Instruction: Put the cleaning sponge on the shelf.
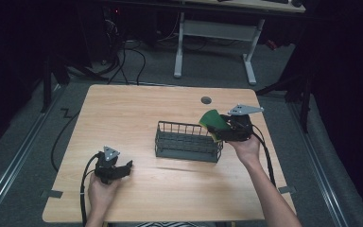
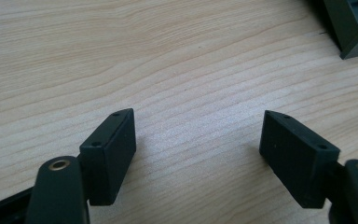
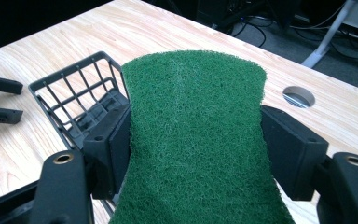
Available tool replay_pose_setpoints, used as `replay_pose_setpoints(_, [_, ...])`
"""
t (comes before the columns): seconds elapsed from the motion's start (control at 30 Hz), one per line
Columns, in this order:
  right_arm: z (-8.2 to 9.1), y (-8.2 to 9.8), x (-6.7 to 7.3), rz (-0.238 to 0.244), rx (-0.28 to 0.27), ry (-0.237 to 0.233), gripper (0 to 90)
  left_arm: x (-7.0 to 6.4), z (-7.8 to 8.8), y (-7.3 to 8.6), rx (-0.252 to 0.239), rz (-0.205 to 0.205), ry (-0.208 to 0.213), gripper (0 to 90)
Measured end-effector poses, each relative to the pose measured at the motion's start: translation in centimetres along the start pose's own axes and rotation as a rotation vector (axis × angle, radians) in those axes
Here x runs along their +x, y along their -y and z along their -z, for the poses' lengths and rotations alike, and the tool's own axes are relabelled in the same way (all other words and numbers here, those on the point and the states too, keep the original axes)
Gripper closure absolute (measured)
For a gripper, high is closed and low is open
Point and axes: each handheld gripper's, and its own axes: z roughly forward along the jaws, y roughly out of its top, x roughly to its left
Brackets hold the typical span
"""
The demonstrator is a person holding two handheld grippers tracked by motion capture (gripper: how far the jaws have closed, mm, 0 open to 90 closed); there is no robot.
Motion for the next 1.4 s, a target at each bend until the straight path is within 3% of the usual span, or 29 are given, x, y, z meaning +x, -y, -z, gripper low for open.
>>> replay_pose_setpoints(0.43, [-2.6,-0.6,1.1,0.064,0.056,0.000,30.3,0.0,0.0,0.0,0.000,0.000,0.001,27.4])
replay_pose_setpoints(1.0, [-4.5,0.5,2.3,0.141,0.138,0.043,29.7,0.0,0.0,0.0,0.000,0.000,0.001,27.2])
replay_pose_setpoints(1.2, [-4.7,1.1,2.2,0.132,0.133,0.039,29.1,0.0,0.0,0.0,0.000,0.000,0.001,27.2])
replay_pose_setpoints(1.4, [-4.7,1.5,2.0,0.124,0.162,0.022,28.7,0.0,0.0,0.0,0.000,-0.001,0.001,27.2])
